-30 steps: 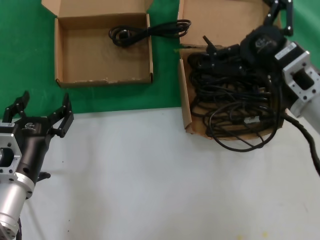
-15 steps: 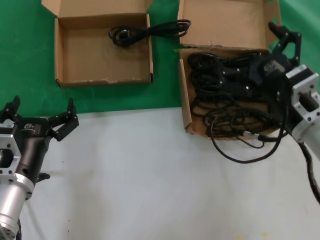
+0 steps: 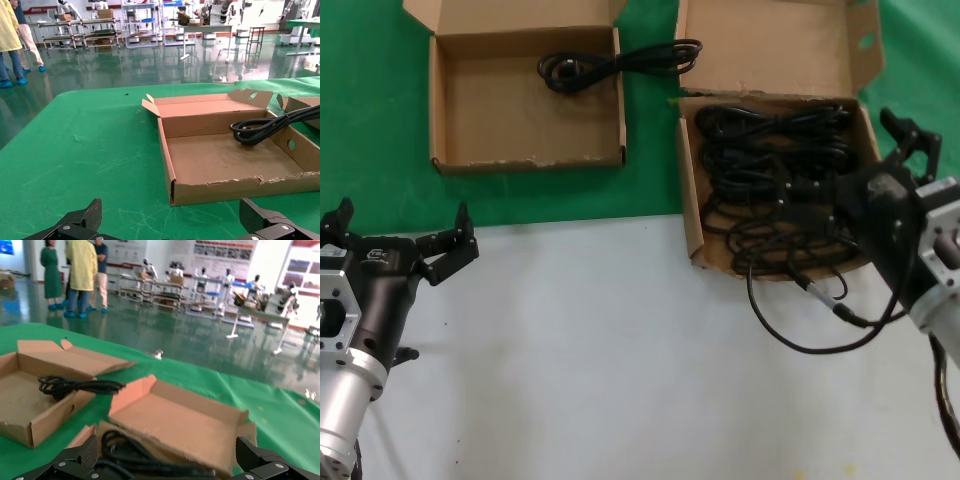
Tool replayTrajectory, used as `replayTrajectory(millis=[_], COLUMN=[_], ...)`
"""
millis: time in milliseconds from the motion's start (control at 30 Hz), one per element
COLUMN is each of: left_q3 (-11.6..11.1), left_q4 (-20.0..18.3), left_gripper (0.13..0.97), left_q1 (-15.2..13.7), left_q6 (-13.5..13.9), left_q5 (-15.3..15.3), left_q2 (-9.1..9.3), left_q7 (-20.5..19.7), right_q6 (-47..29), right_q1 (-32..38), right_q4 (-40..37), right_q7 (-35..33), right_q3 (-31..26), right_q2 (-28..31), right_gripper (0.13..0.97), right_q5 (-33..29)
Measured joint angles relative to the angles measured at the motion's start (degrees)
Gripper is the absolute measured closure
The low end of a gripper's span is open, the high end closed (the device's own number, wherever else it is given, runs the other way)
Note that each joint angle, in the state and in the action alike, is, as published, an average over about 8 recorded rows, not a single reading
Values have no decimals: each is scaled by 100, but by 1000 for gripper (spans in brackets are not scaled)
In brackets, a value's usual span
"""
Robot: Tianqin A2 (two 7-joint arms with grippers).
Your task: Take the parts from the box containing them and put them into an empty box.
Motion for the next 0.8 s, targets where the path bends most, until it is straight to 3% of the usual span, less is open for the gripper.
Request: replayTrajectory(millis=[800], left_q3=[-13], left_q4=[4], left_gripper=[132], left_q1=[27], left_q6=[-29], left_q5=[-35], left_q2=[3], left_q7=[14], right_q6=[709], right_q1=[-999], right_q4=[52], right_q7=[785], right_q3=[201], right_q2=[-154], right_gripper=[129], right_q5=[184])
